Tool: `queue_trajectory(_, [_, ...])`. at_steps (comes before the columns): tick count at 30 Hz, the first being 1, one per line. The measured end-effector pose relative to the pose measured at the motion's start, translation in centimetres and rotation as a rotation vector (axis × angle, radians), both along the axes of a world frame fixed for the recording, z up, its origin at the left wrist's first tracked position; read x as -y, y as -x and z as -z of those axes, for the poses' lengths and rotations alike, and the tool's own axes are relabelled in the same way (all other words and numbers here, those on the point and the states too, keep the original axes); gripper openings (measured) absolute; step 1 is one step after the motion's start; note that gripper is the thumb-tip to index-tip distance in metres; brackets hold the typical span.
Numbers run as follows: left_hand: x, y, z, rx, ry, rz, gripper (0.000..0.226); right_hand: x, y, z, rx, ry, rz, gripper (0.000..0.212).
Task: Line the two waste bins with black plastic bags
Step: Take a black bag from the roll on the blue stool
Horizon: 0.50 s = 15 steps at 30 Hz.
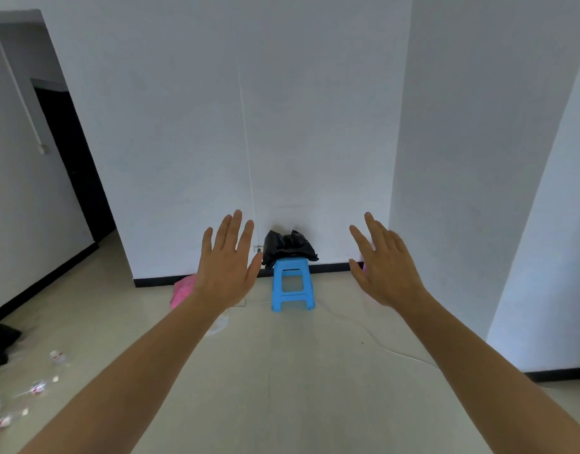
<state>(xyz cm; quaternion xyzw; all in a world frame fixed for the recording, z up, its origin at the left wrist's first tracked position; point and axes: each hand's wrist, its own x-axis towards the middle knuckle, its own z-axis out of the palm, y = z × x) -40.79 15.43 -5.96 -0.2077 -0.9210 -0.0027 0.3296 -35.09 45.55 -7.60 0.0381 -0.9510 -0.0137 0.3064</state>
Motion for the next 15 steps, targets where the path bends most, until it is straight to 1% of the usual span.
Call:
queue_trajectory(4, [-0.6,9.1,0.8,0.035,-0.052,-0.023,0.064,-1.4,10.8,0.3,0.02,0.079,0.003,0.066])
queue_trajectory(7, [-0.5,16.6,2.8,0.059,-0.067,-0.048,0.066,-1.6,19.7,2.0,0.06,0.066,-0.029,0.064])
queue_trajectory(12, [-0.4,31.7,6.6,0.082,-0.065,-0.045,0.066,-1.5,36.4,5.7,0.102,0.019,-0.057,0.063])
queue_trajectory(15, [-0.5,42.2,7.4,0.127,-0.078,-0.035,0.066,-1.3,46.7,7.2,0.142,0.057,-0.023,0.061])
